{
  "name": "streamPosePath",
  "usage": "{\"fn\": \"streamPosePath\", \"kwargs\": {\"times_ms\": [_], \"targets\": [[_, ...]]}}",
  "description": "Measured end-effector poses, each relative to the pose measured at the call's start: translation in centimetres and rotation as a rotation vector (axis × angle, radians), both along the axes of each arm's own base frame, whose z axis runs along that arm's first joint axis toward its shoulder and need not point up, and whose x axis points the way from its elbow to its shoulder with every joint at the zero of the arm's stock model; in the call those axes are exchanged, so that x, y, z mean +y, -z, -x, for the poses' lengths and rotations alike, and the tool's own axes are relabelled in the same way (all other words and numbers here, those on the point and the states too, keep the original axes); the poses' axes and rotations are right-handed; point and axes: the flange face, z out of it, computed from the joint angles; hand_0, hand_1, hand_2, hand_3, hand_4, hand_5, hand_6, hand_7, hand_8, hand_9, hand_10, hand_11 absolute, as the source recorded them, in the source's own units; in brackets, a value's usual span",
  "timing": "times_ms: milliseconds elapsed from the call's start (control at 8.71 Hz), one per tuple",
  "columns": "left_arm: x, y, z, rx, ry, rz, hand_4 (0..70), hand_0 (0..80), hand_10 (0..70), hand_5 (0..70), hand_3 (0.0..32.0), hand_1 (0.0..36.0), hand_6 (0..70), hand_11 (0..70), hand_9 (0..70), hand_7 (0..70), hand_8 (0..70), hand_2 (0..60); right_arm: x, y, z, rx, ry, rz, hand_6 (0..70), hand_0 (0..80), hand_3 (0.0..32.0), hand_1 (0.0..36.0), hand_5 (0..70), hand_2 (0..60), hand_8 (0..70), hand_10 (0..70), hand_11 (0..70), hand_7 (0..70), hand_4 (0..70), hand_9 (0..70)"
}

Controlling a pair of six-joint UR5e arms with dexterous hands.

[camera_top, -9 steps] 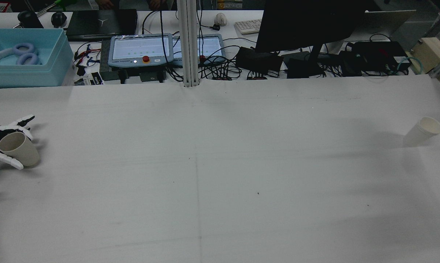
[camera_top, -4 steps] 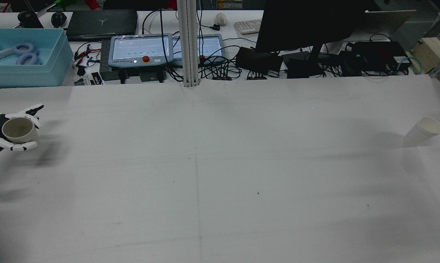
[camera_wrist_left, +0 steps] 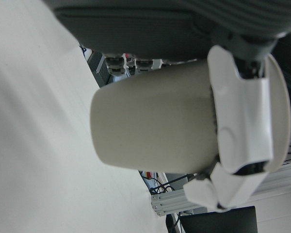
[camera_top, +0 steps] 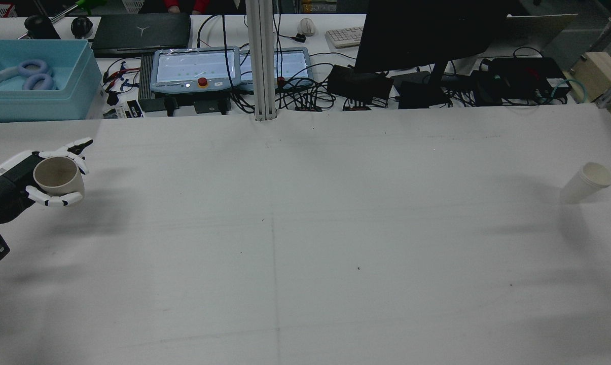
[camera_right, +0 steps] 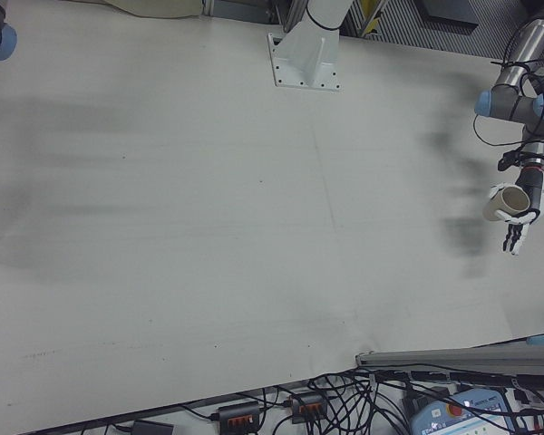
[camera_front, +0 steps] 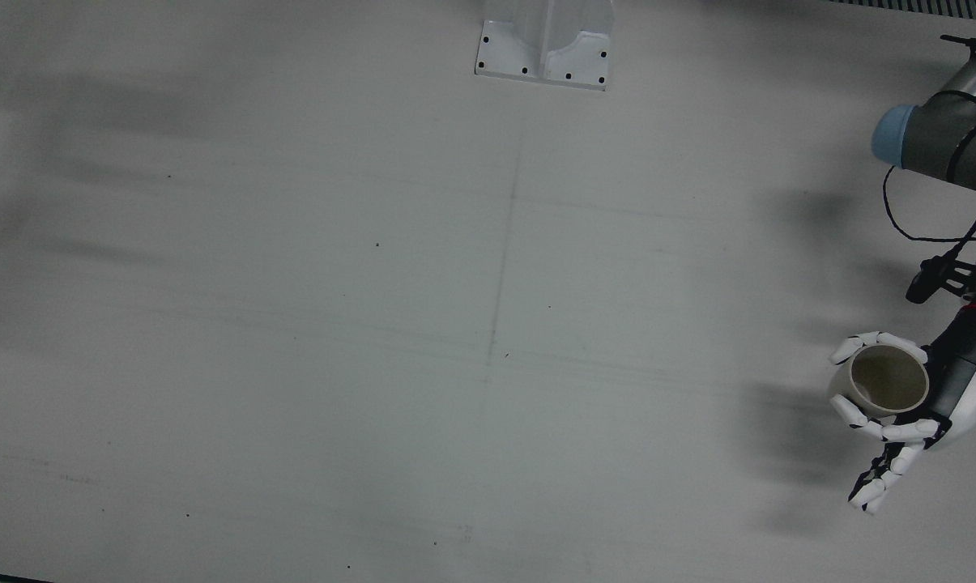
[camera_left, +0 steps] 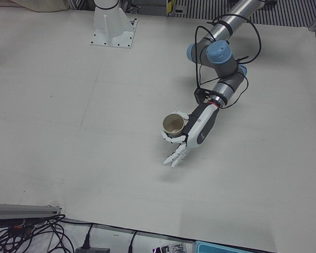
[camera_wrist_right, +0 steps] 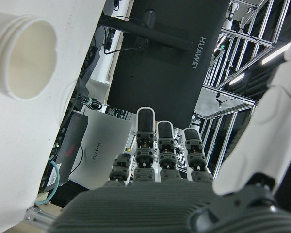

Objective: Pour water
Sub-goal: 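Lift the beige cup with the left hand toward the table center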

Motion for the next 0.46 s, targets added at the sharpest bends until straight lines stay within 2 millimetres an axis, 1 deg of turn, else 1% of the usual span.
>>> {"fn": "streamPosePath", "kwargs": {"times_ms": [115,230,345,459], "targets": [[0.1,1.3,-1.9,0.007,-0.013,-0.002,70.0,61.5,4.2,70.0,0.0,35.6,6.4,7.7,2.9,12.1,3.8,60.0,0.5,-3.4,0.2,0.004,0.006,0.007,20.5,48.2,0.0,6.9,16.9,0.0,23.2,2.7,4.4,26.3,20.1,26.8],[0.3,2.5,-4.1,0.015,-0.021,-0.001,70.0,61.5,4.2,70.0,0.0,35.4,6.7,7.8,2.8,12.1,3.7,60.0,0.3,-6.5,0.3,0.009,0.01,0.016,18.7,49.0,0.0,7.9,16.8,0.0,19.3,0.0,0.0,24.0,16.8,21.8],[0.6,3.5,-6.2,0.023,-0.029,0.001,70.0,61.5,4.2,70.0,0.0,35.3,6.7,7.7,2.8,12.1,3.7,60.0,-0.2,-8.4,0.6,0.013,0.016,0.022,18.4,49.1,0.0,8.1,16.7,0.0,18.8,0.0,0.0,23.7,16.1,21.3],[1.0,4.3,-8.1,0.03,-0.04,0.003,70.0,61.5,4.2,70.0,0.0,35.0,6.8,7.7,2.7,12.1,3.7,60.0,-0.5,-9.3,0.8,0.015,0.02,0.027,18.0,49.6,0.0,8.6,16.8,0.0,18.2,0.0,0.0,23.3,15.5,20.4]]}}
